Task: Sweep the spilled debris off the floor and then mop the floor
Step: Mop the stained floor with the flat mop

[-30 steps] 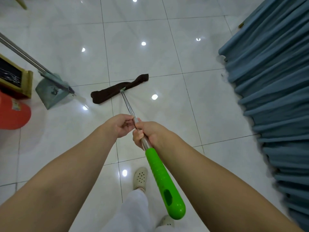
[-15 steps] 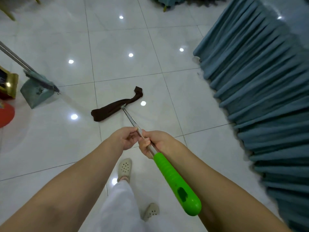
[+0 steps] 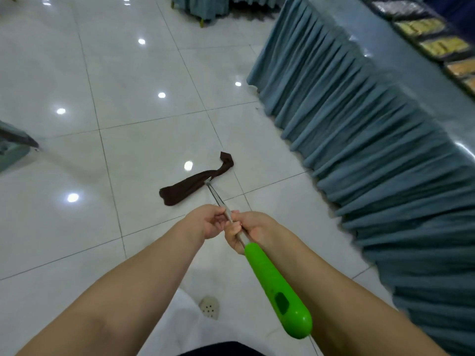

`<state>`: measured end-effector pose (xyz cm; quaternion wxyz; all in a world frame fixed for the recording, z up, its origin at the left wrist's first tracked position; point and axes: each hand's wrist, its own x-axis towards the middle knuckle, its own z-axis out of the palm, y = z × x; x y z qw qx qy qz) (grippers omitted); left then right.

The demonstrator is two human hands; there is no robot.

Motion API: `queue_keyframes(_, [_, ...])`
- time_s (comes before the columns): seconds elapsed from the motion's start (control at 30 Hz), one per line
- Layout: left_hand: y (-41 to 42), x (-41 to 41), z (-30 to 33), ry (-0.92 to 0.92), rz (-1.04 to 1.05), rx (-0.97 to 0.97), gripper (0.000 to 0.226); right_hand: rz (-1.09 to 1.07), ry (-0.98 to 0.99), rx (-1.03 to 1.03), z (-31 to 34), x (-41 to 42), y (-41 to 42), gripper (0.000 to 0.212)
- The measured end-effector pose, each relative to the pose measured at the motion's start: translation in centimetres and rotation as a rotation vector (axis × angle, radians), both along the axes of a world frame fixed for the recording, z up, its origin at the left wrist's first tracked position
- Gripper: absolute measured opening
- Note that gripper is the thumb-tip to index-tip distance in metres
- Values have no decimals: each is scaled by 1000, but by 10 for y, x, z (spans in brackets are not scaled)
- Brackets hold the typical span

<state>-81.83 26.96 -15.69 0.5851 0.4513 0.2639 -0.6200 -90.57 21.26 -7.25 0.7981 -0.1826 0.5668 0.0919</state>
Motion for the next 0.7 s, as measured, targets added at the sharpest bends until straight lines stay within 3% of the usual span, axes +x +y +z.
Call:
queue_keyframes(0.2, [9,-43,2,-12,-59,3,52,-30,39,-1,9,-32,18,36])
queue_keyframes(0.43, [47,-44,6,-79,-64,59,37,-4,61,13,12,-30,56,34])
queue_keyframes(0.7, [125,-16,16,-95,43,28,35,205,89,-16,17,1,119,31])
